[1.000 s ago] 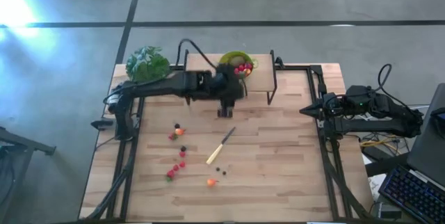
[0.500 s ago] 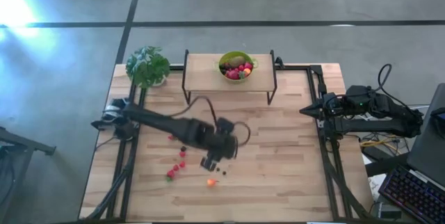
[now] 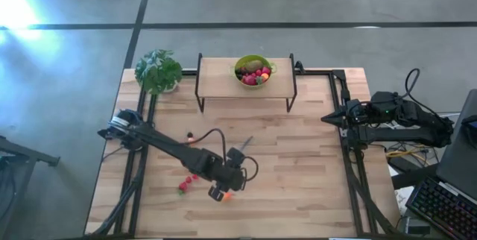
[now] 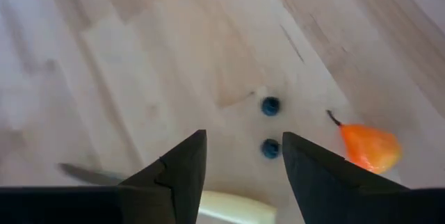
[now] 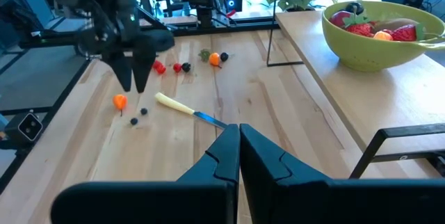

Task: Pick & Place Fruit
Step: Put the blueberry into the strainer bowl

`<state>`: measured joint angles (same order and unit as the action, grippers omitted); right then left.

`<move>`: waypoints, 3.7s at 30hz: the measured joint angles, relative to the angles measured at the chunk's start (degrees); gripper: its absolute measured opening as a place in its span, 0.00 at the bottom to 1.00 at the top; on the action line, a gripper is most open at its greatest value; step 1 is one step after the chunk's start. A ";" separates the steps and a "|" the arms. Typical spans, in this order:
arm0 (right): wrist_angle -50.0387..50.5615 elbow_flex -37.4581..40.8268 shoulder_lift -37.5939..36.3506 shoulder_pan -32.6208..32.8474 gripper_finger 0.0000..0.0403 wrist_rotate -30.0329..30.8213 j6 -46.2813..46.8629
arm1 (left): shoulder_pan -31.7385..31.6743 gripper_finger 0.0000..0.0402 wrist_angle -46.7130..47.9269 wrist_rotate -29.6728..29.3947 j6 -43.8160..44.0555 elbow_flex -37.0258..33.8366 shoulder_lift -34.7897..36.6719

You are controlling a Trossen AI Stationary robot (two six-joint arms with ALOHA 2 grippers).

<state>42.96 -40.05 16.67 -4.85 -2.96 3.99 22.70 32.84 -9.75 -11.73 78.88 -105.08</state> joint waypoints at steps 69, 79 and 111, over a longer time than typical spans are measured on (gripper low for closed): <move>0.00 -0.01 0.00 -0.01 0.02 0.00 0.00 | -0.19 0.01 -12.06 5.15 -2.35 -7.76 -6.32; 0.00 0.00 -0.01 0.01 0.02 0.00 0.00 | -0.19 0.00 -7.24 4.12 -3.30 -3.88 -6.43; 0.00 -0.01 0.00 0.00 0.02 0.00 0.00 | -17.96 0.00 -16.23 -11.09 -20.63 5.31 13.14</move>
<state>42.96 -40.05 16.67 -4.86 -2.96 3.99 4.74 16.61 -20.84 -32.36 84.18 -91.94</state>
